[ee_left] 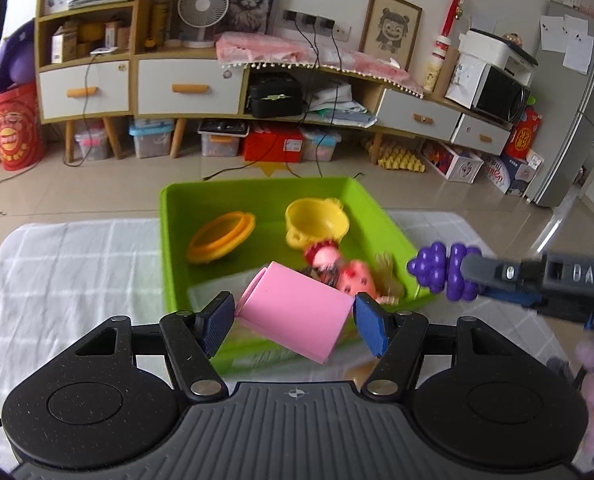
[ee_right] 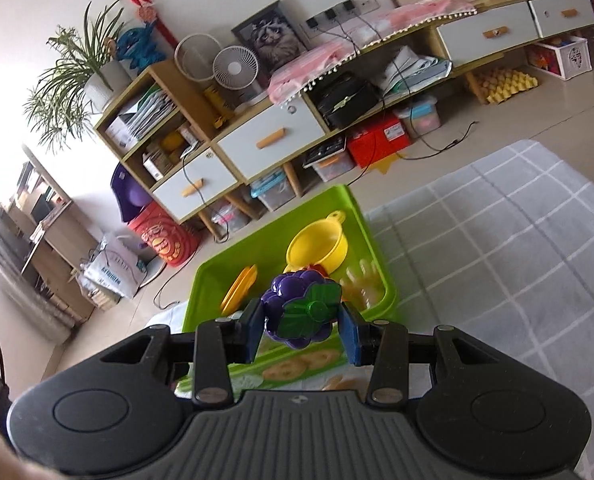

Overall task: Organize rigid objects
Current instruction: 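Carry the pink block with the left gripper while the right carries the grapes into the bin, releasing both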

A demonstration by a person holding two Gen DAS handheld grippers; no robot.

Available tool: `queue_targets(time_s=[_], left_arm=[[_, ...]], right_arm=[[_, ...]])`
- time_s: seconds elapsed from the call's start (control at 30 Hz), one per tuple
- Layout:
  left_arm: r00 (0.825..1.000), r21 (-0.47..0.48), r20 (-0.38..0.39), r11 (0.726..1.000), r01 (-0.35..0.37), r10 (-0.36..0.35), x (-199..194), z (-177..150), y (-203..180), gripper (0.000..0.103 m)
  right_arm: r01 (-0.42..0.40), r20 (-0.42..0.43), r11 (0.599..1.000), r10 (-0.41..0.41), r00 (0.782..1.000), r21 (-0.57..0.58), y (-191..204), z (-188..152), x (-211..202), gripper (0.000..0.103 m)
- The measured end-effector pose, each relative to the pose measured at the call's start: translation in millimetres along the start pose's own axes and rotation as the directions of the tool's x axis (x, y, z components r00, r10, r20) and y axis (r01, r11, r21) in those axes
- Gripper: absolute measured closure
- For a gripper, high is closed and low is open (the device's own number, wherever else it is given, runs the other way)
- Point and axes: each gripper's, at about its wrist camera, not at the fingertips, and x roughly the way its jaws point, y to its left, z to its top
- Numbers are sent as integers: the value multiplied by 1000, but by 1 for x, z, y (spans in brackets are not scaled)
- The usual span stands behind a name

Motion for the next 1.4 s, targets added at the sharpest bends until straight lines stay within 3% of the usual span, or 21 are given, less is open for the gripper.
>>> queue_targets(time_s=[0.3, 0.73, 0.87, 1.23, 1.3, 1.33, 1.4], left_arm=[[1000, 76, -12, 997, -22, 23, 47, 26, -13, 34], [996, 97, -68, 994, -57, 64, 93, 42, -16, 34], [989, 108, -90, 989, -104, 114, 99, 37, -15, 34], [989, 104, -79, 988, -114, 123, 93, 35, -14, 32], [989, 97, -68, 988, -122, 129, 90, 35, -14, 14], [990, 94, -63, 988, -120, 127, 88, 35, -13, 12], [990, 84, -65, 990, -116, 122, 85, 36, -13, 11]], right_arm=[[34, 15, 999, -34, 999, -25, -7, 4, 21, 77], [45, -9, 997, -46, 999, -57, -15, 5, 39, 77], [49, -14, 996, -50, 999, -73, -12, 3, 42, 77], [42, -22, 995, -44, 999, -93, -5, -2, 47, 76], [53, -9, 994, -54, 999, -92, -3, 0, 46, 67], [61, -6, 994, -62, 998, -88, -3, 0, 46, 56], [64, -3, 995, -64, 998, -77, -4, 0, 44, 52]])
